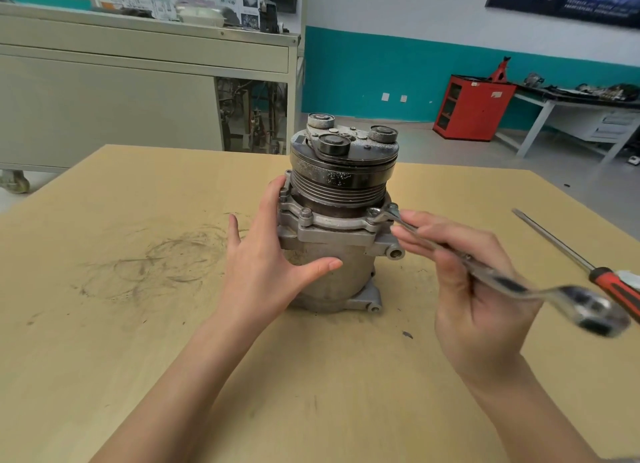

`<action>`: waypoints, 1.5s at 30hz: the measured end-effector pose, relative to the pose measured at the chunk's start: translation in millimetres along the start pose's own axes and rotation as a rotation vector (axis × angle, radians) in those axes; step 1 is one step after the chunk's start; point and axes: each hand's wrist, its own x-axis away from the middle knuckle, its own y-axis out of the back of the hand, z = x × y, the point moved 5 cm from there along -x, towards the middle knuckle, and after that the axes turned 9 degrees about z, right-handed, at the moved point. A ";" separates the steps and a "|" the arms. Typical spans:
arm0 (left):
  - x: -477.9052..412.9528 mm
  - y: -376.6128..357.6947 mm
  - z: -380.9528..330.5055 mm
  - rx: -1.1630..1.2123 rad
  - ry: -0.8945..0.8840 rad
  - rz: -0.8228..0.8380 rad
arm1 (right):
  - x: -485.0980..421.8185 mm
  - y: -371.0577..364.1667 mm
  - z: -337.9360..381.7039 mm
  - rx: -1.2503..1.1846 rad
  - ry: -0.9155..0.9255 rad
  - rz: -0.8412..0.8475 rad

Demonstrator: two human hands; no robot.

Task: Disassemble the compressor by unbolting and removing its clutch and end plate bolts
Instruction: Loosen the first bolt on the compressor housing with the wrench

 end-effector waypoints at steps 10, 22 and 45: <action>-0.8 0.0 1.6 0.017 0.009 -0.002 | 12.9 -2.0 -7.2 -0.071 0.002 -0.087; 0.1 0.4 13.6 0.196 0.043 0.014 | -0.9 9.0 -48.4 -0.595 -0.363 -0.263; 4.4 -0.2 11.1 0.160 0.094 0.011 | -10.1 7.2 -1.4 -0.172 -0.052 -0.057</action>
